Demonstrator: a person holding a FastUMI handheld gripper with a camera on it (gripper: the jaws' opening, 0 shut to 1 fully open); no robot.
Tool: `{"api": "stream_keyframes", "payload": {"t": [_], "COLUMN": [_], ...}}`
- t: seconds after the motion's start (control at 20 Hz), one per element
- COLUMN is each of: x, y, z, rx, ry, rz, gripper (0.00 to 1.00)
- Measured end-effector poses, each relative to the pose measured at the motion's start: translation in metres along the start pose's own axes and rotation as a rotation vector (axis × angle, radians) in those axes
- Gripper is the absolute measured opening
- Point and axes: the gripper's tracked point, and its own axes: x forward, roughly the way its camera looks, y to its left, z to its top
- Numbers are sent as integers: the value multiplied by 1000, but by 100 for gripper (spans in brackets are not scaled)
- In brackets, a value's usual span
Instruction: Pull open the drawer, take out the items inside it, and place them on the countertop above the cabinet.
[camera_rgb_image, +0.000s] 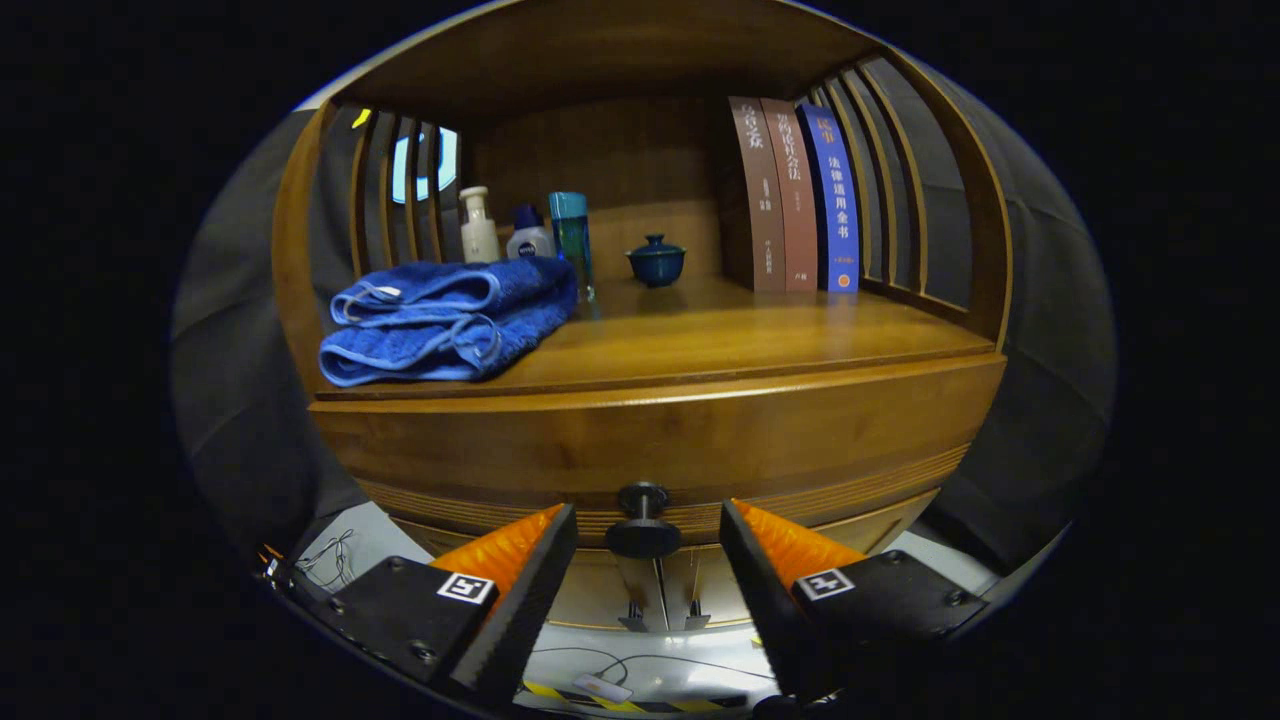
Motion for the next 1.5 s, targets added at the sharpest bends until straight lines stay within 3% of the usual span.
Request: {"api": "stream_keyframes", "payload": {"t": [0.15,0.35,0.4,0.55,0.75,1.05,1.5], "x": [13,21,26,20,20,17,-41], "y": [-1,-2,-1,-1,-2,0,1], "z": [-15,-22,-23,-22,-22,-22,-46], "rx": [6,2,-4,-6,-22,25,26], "ry": [45,43,40,42,44,39,42], "rz": [-4,1,2,1,3,12,29], "gripper": [67,66,46,46,33,33,33]}}
